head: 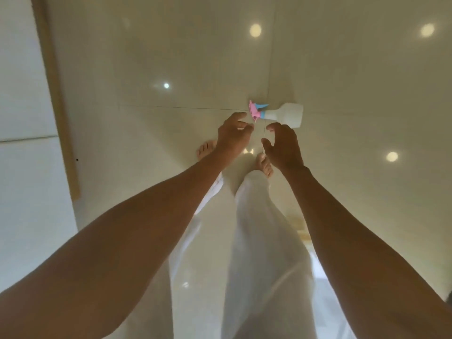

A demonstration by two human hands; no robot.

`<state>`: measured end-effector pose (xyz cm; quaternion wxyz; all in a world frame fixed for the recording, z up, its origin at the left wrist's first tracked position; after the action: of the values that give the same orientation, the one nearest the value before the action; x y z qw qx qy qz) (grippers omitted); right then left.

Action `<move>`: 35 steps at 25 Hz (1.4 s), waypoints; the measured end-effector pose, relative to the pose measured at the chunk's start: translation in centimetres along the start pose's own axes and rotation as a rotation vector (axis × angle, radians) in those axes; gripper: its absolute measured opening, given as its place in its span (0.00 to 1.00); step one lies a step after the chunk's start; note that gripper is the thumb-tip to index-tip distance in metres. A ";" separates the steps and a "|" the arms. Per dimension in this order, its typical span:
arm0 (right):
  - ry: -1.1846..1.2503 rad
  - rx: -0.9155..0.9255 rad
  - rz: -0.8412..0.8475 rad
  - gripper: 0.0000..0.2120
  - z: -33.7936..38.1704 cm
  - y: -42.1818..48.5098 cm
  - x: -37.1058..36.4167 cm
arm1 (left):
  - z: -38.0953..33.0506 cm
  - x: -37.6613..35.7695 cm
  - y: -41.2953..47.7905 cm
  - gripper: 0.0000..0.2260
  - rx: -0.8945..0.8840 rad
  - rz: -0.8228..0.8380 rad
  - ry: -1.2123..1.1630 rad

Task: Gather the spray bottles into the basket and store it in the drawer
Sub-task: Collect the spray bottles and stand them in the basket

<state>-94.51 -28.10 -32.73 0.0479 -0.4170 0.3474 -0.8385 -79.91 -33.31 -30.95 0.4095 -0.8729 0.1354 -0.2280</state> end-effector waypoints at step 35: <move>0.647 0.236 0.056 0.21 23.2 -9.3 6.6 | 1.8 15.4 -15.0 0.54 -0.131 -0.116 -0.049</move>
<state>-79.89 -36.09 -12.97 0.0061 -0.1116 0.2566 -0.9600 -65.00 -29.23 -15.92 0.3411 -0.9095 0.0891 -0.2204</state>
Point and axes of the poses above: each hand's wrist, its own y-axis towards the middle knuckle, its own x-axis out of the back of the hand, z = x × y, the point moved 7 cm from there along y, towards the middle knuckle, and after that the axes turned 3 degrees about -x, right-handed, at the moved point
